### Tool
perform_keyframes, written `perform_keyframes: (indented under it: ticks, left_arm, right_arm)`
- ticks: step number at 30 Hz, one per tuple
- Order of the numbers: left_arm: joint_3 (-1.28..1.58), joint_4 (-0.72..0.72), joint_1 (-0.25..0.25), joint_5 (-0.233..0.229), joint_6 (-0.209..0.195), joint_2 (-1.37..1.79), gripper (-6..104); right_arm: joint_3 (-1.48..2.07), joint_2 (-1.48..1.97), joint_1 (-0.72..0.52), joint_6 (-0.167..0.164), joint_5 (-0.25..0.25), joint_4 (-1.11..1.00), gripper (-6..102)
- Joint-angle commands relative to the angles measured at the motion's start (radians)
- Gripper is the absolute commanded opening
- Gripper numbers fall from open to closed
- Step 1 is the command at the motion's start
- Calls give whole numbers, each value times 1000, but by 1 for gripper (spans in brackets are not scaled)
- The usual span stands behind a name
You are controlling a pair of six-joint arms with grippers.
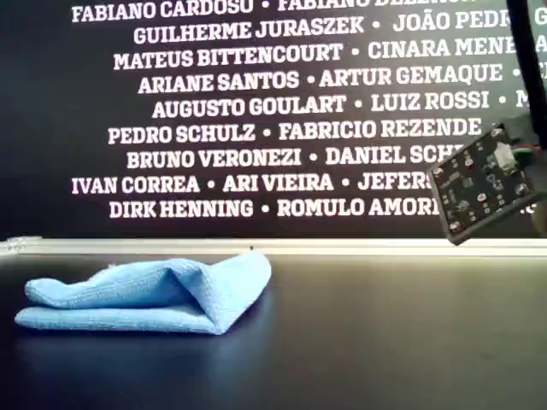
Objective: Fold a cloth
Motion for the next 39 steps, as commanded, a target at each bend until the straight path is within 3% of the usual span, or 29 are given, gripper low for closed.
perform_keyframes:
  ticks: [1,5,7,31,34,39]
  left_arm:
    - [0,-28,66,2,8,8,39]
    - [0,-28,77,2,15,6,39]
    - [0,-28,77,2,15,6,39]
    - [-2,-52,77,12,11,8,39]
    - [-2,-54,74,94,11,8,39]
    - [-2,-51,75,350,18,5,39]
  right_arm:
    - [17,38,-43,-2,-9,6,3]
    - [17,38,-196,-2,-9,6,3]
    - [17,37,-216,-2,-9,6,3]
    - [17,29,-215,0,-9,6,3]
    - [17,29,-215,-2,-9,6,3]
    - [17,29,-215,-2,-9,6,3]
